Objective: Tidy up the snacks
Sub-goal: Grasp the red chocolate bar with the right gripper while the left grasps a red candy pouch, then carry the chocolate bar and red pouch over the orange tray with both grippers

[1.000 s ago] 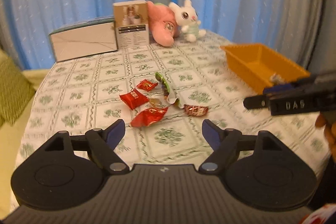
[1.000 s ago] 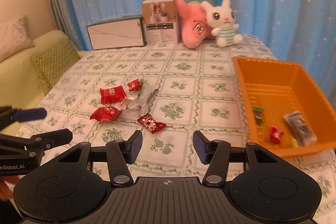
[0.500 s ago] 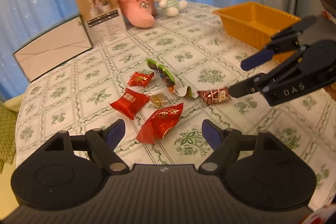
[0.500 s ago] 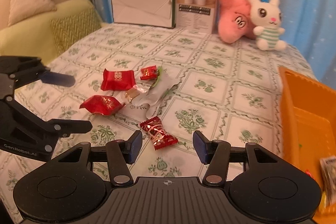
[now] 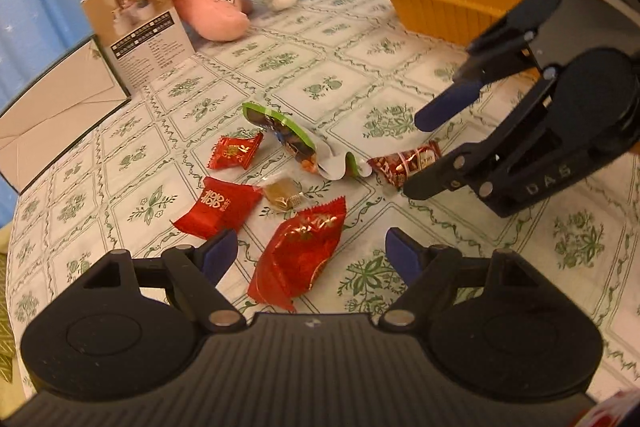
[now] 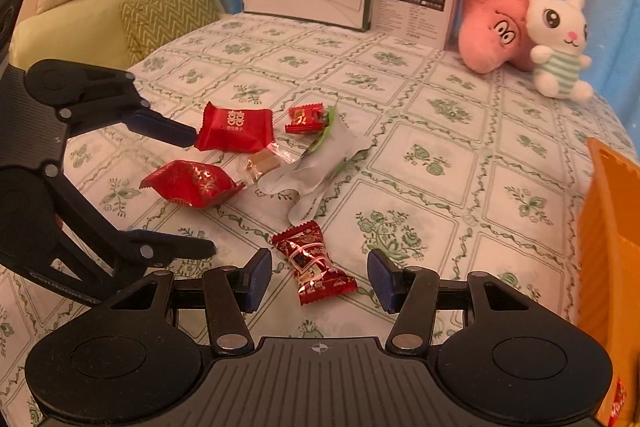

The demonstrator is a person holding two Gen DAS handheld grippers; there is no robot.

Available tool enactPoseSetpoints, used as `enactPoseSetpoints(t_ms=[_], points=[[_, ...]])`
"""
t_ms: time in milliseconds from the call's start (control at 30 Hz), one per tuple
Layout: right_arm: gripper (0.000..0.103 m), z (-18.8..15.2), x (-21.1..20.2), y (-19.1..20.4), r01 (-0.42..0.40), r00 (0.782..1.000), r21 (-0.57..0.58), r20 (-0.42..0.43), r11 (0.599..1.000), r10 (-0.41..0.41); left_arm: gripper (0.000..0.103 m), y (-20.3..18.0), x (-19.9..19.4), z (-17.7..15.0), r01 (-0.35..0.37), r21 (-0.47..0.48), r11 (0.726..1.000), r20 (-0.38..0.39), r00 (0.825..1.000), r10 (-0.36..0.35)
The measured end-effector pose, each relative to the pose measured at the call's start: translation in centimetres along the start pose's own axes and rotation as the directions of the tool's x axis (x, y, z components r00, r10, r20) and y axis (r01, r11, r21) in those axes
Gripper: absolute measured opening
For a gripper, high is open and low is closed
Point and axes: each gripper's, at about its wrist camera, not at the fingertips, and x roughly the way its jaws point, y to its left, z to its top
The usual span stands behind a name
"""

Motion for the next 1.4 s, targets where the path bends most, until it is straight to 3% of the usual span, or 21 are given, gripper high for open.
enactPoseSetpoints(t_ms=[200,233,300,433,500,633,1100,1400], points=[[0.053,0.4,0.7,0.1,-0.029,1.0,-0.017,0.0,0.999,0.029,0.077,0.8,0.5,0.0,0.017,-0.031,0.999,-0.015,1.0,-0.017],[0.047,0.4,0.8,0.1,-0.027,1.0,-0.021,-0.004,0.999,0.027,0.076,0.9,0.5,0.0,0.019,-0.038,0.999,-0.018,1.0,-0.02],[0.039,0.2,1.0,0.3,-0.021,1.0,-0.034,-0.018,0.999,0.021,0.07,1.0,0.5,-0.2,0.027,-0.044,0.999,-0.026,0.999,-0.028],[0.033,0.1,0.9,0.6,-0.016,1.0,-0.048,-0.017,0.999,0.015,0.061,1.0,0.5,-0.3,0.041,-0.05,0.998,-0.036,0.998,-0.042],[0.03,0.0,0.9,0.6,-0.017,1.0,-0.039,-0.017,0.999,0.017,0.047,1.0,0.4,-0.3,0.044,-0.06,0.997,-0.038,0.998,-0.046],[0.025,0.0,0.8,0.6,-0.013,1.0,-0.023,-0.018,1.0,0.013,0.034,1.0,0.4,-0.2,0.043,-0.069,0.997,-0.046,0.998,-0.046],[0.022,-0.7,-1.1,-0.2,0.011,1.0,0.141,0.007,0.99,-0.012,0.028,0.6,-1.1,-0.4,0.02,-0.249,0.968,-0.066,0.997,-0.038],[0.022,-2.4,-4.7,0.6,0.055,0.997,0.231,0.038,0.971,-0.065,0.028,-1.3,-4.0,-0.4,-0.028,-0.337,0.941,-0.034,0.999,0.018]])
